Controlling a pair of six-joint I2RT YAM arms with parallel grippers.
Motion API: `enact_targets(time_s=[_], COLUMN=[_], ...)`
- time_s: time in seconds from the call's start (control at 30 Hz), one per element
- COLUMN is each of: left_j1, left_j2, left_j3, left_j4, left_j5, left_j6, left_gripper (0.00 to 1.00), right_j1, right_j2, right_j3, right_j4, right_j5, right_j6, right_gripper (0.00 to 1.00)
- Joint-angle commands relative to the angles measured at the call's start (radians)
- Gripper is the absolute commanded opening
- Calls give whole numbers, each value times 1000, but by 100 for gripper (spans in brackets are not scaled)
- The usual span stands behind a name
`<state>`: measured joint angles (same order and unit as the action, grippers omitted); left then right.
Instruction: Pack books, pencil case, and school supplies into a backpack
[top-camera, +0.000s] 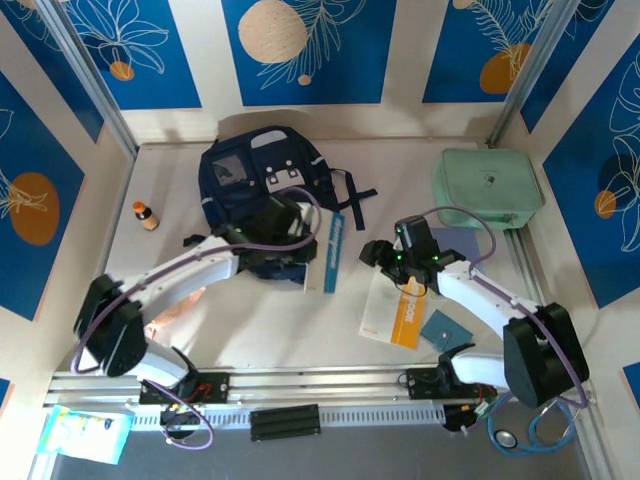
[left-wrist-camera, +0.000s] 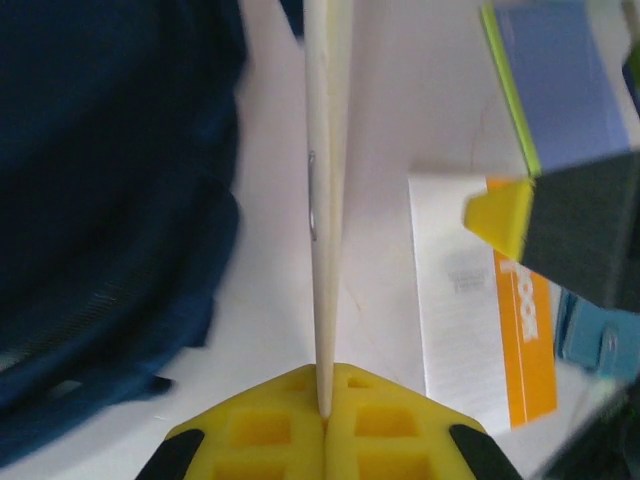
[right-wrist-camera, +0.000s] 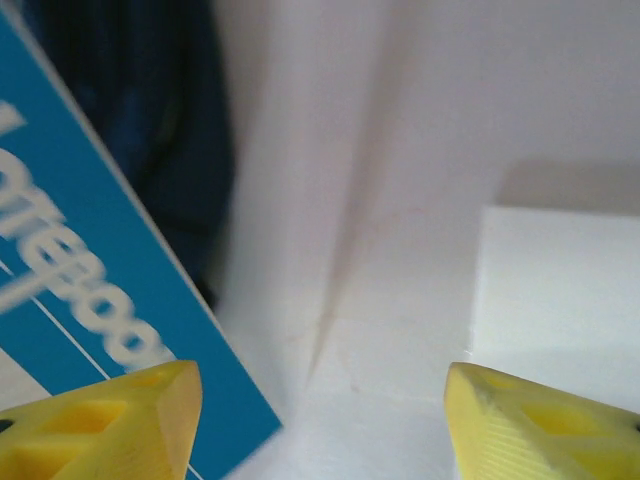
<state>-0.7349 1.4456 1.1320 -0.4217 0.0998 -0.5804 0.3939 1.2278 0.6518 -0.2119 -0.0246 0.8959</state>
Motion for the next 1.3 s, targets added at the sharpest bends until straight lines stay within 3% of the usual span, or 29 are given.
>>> enact_targets(time_s=[0.0,0.17,0.33,0.57,0.8,0.93,1.27], left_j1=[66,184,213,215,216,217,233], left_j2=[-81,-133,-115,-97,-97,-97,-114], left_j3=[-1,-70,-126,-170,-201,-206,-233], left_j4=[36,308,586,750,804,818,762], left_j5=[-90,-20,20,24,19,22,31], left_j6=[6,-225,-445,-597,-644,-657,-662], left_gripper=[0,0,0,0,0,0,0], right_j1=[-9,-13,12,75,94,103,94], right_j2=[-37,-5,122,248,328,361,355], right_j3=[-20,-40,-10,54,95,129,52], right_j4=[151,451,713,968,1124,1141,1284], right_j5=[-133,-283,-360,-317,-261,-262,-161], right_j6=[35,226,453,620,674,682,712], right_gripper=[72,83,84,85,84,77,46])
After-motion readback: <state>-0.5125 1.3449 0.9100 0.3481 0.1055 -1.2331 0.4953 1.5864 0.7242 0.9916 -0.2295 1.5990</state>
